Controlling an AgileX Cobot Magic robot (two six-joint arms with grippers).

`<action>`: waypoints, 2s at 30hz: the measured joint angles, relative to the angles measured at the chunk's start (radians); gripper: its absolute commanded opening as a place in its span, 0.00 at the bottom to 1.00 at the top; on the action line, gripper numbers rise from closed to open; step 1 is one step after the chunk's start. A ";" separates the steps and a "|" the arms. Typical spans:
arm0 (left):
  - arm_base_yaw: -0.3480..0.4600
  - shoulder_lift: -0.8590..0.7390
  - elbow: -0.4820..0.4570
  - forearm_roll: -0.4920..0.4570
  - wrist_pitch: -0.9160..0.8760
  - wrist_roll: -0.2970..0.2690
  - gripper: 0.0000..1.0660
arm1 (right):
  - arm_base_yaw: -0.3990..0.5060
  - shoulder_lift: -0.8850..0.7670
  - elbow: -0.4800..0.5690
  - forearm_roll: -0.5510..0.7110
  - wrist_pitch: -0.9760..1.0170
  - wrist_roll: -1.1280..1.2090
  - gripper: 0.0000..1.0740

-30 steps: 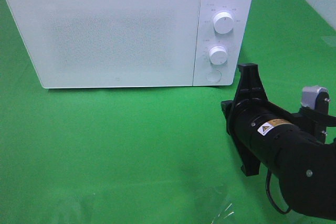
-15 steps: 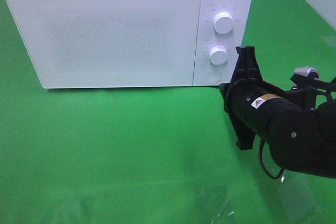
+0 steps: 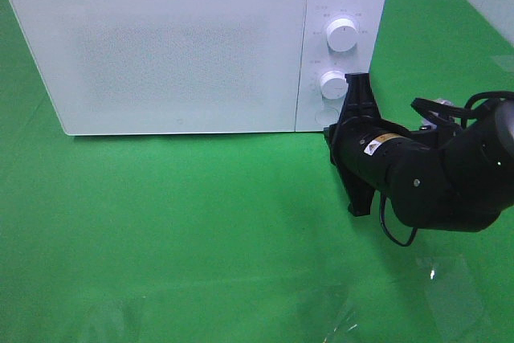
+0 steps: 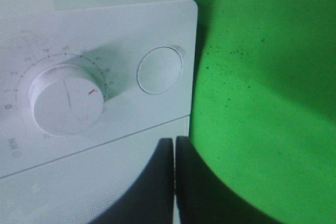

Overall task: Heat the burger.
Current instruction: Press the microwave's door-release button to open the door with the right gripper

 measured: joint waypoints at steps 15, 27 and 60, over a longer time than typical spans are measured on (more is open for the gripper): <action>0.000 0.000 0.000 0.000 0.000 0.000 0.77 | -0.091 0.082 -0.092 -0.092 0.009 0.039 0.00; 0.000 0.000 0.000 0.000 0.000 0.000 0.77 | -0.101 0.156 -0.164 -0.108 0.024 0.043 0.00; 0.000 -0.001 0.000 0.000 0.000 0.000 0.77 | -0.137 0.201 -0.212 -0.119 -0.027 0.036 0.00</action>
